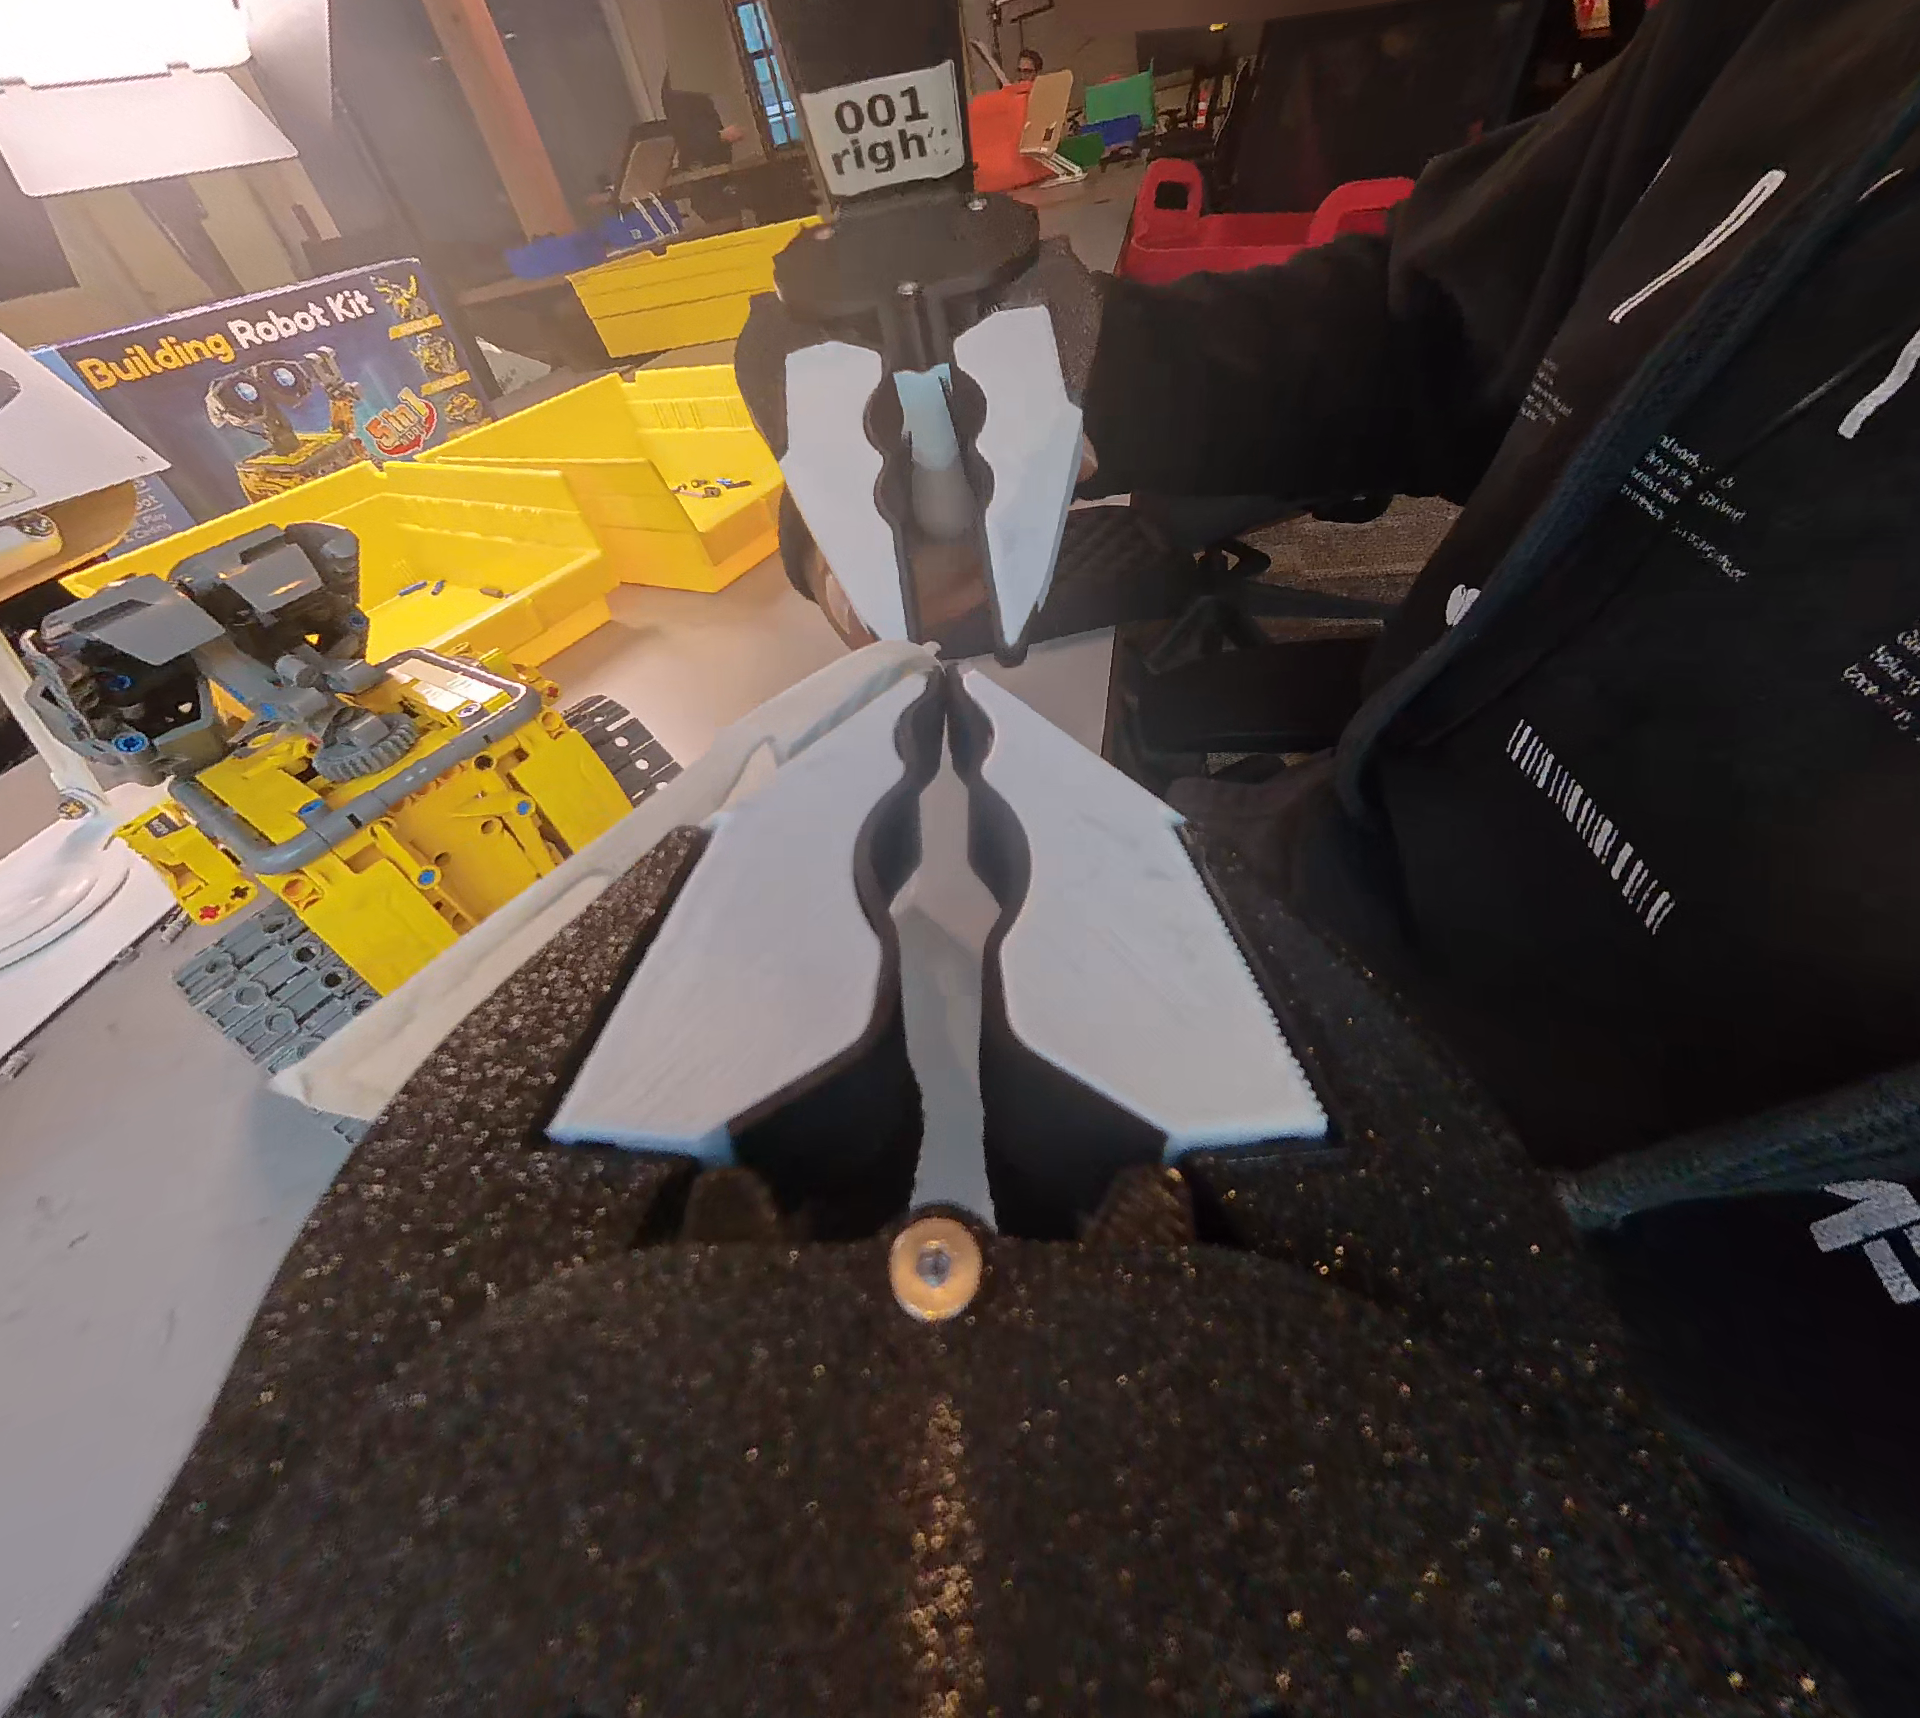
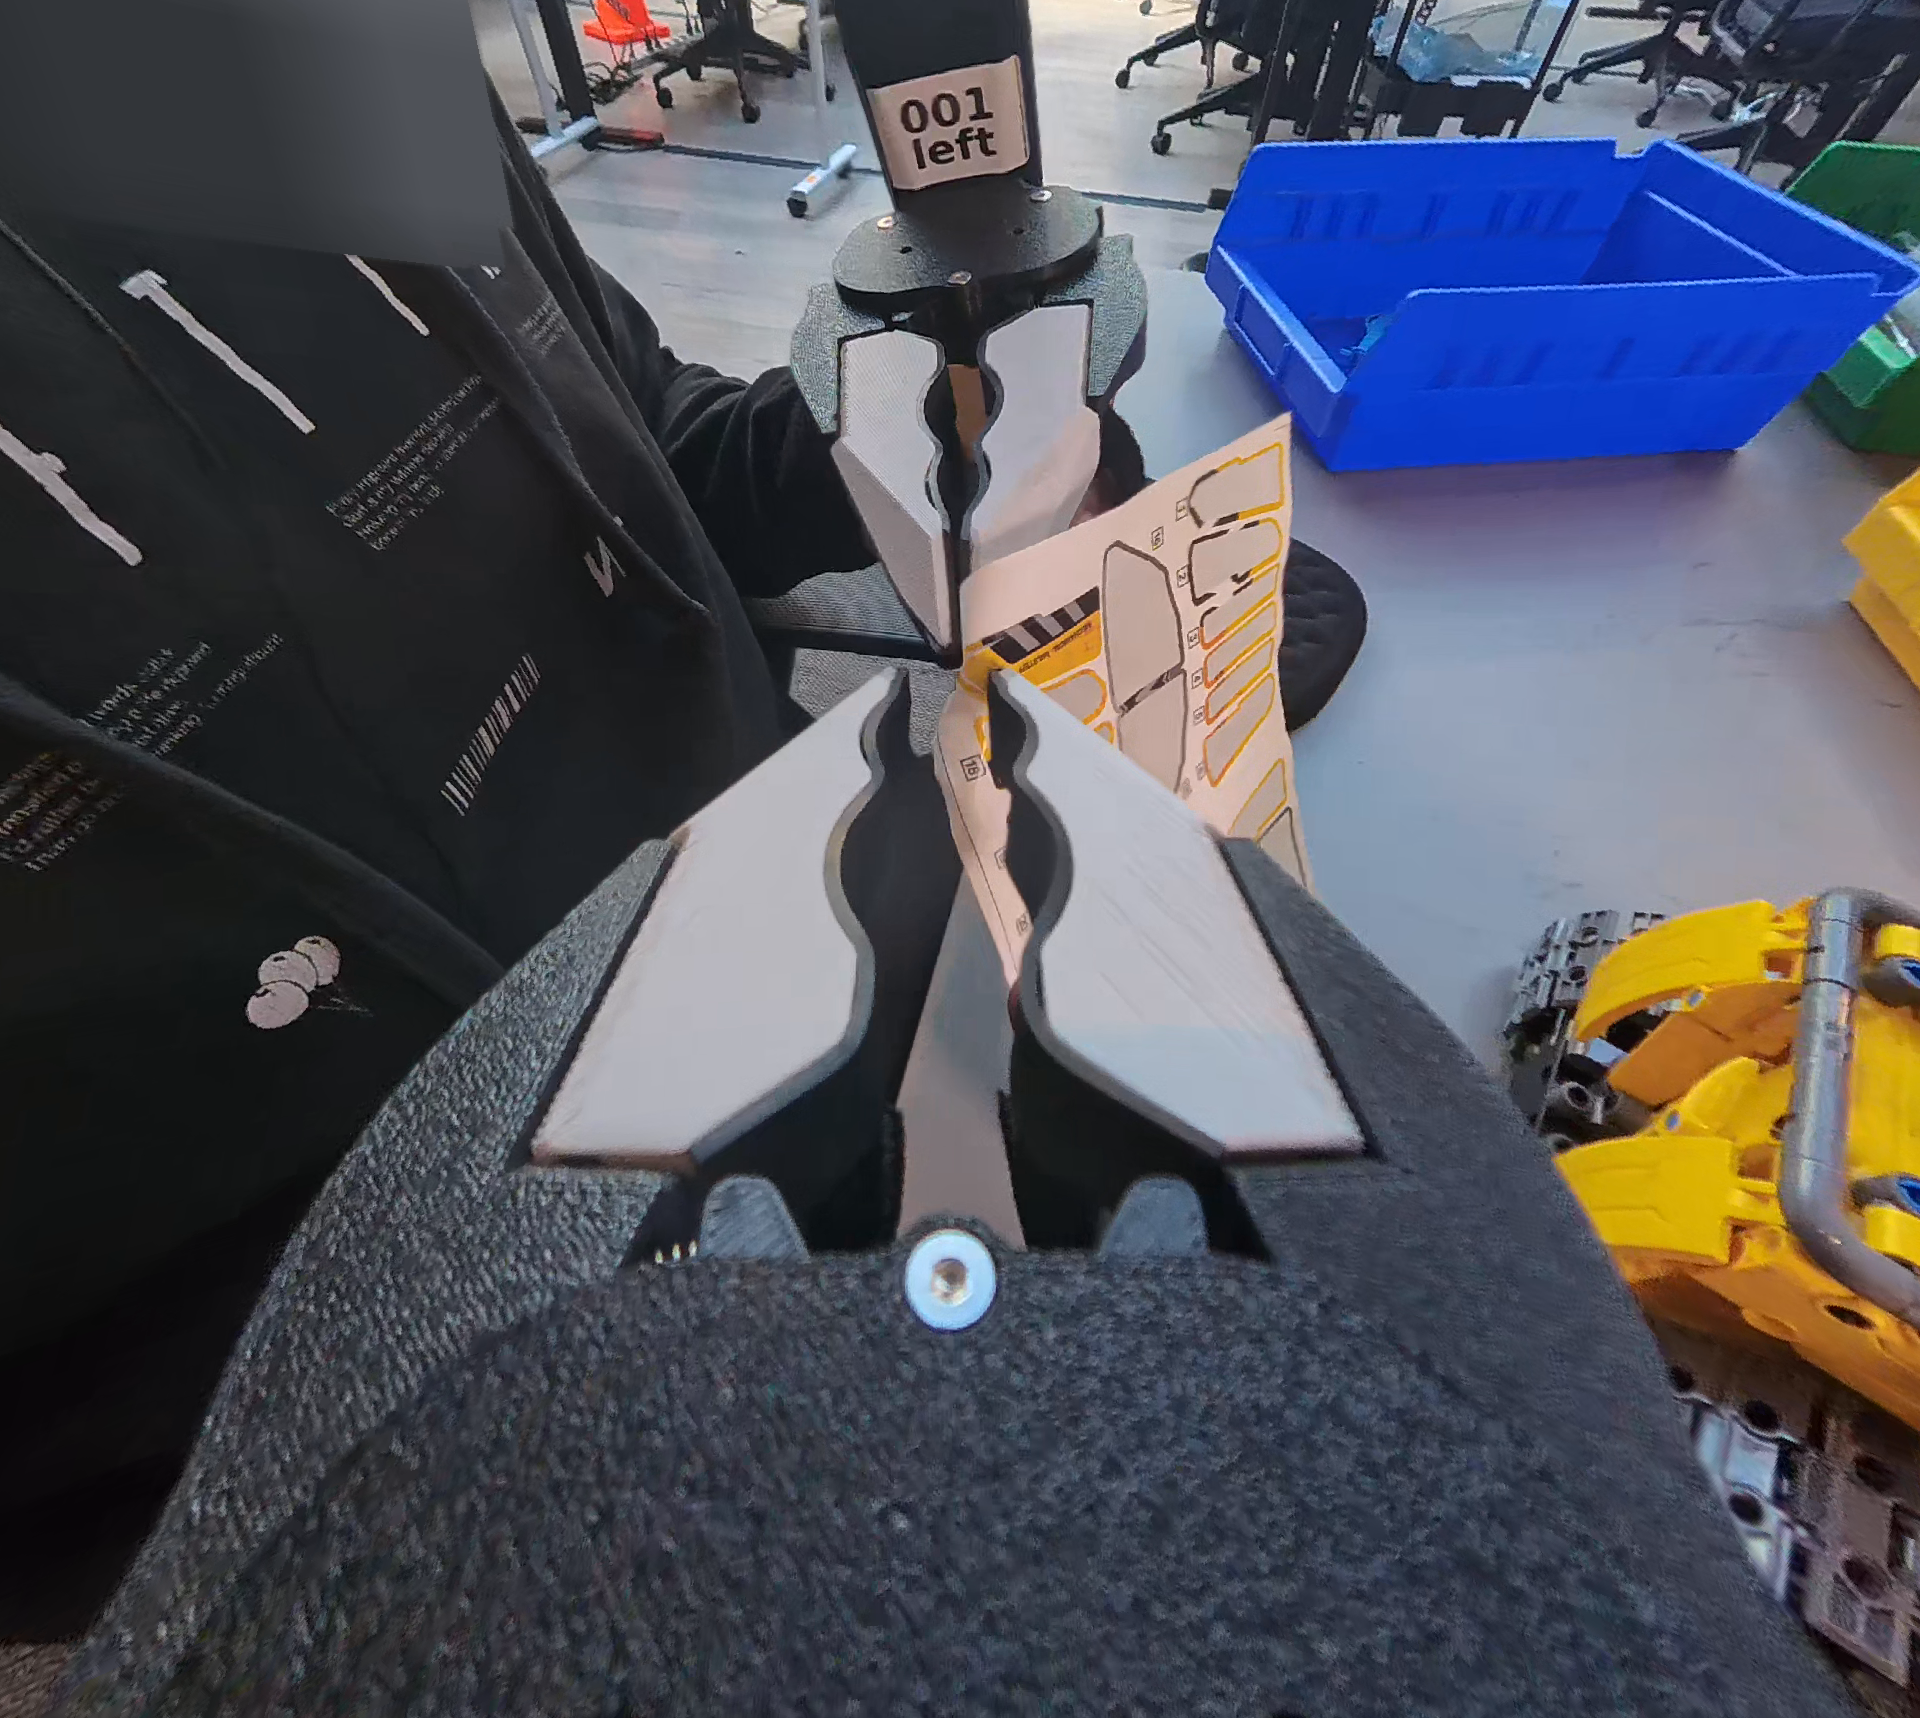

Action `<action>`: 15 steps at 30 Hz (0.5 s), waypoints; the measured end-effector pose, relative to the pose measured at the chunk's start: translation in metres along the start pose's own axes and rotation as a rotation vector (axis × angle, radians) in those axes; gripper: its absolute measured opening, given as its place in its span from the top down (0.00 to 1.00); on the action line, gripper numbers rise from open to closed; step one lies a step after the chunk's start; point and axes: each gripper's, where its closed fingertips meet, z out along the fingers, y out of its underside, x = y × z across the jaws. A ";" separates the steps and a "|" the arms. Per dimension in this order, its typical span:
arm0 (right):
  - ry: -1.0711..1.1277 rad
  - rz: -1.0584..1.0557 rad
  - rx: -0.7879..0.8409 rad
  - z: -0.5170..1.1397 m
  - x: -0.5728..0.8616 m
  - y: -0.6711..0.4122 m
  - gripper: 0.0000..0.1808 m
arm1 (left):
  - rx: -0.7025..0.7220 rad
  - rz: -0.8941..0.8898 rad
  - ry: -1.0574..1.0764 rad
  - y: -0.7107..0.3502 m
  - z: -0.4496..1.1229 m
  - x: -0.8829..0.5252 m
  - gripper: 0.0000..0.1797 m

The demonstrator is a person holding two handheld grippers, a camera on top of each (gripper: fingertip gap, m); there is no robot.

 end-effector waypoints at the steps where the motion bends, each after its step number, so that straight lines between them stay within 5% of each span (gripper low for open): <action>1: 0.018 -0.017 -0.005 0.001 0.001 0.000 0.92 | -0.001 0.001 0.000 0.000 0.000 0.000 1.00; 15: 0.068 -0.080 -0.044 -0.001 0.007 0.000 0.98 | -0.012 0.014 0.002 0.002 0.001 0.003 1.00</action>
